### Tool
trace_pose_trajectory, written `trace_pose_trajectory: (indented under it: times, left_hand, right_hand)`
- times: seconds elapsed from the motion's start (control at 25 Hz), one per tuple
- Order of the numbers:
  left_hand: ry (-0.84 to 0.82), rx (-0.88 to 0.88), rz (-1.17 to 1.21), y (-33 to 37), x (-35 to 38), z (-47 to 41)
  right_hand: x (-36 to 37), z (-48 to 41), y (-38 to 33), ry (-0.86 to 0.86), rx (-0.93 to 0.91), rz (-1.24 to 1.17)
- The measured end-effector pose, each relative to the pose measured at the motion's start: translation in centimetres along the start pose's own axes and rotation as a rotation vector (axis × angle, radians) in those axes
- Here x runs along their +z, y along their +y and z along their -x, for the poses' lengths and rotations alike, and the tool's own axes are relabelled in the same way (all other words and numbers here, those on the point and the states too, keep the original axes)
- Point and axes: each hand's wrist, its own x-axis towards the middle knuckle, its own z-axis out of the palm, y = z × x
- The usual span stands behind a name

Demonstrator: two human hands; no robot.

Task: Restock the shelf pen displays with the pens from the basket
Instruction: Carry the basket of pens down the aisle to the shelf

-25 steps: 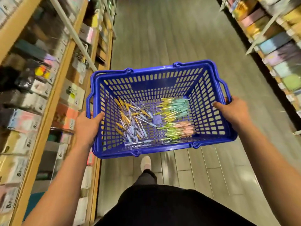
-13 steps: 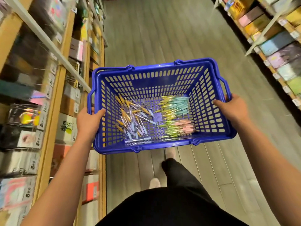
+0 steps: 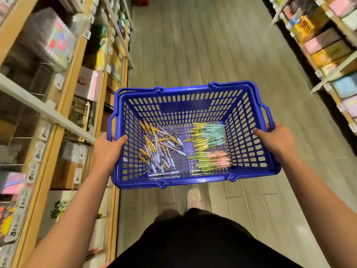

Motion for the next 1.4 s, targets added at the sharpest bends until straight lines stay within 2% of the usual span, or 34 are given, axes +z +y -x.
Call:
trace_pose_trajectory:
  times: [0.36,0.8,1.12,1.4]
  left_hand:
    - [0.030,0.013,0.030,8.8,6.5,-16.4]
    - [-0.046,-0.002,0.094,20.5,12.6,-41.3]
    - [-0.018,0.019,0.025,29.0,17.4,-58.3]
    - [0.030,-0.015,-0.033,36.9,24.4,-74.9]
  right_hand:
    - [3.7,-17.0,-12.5,-0.007,-0.050,0.038]
    - [12.6,-36.4,-29.9,-0.003,-0.004,0.020]
    - [17.8,-50.6,-40.5,0.016,0.016,-0.032]
    - [23.8,-67.7,-50.5,-0.021,0.019,-0.003]
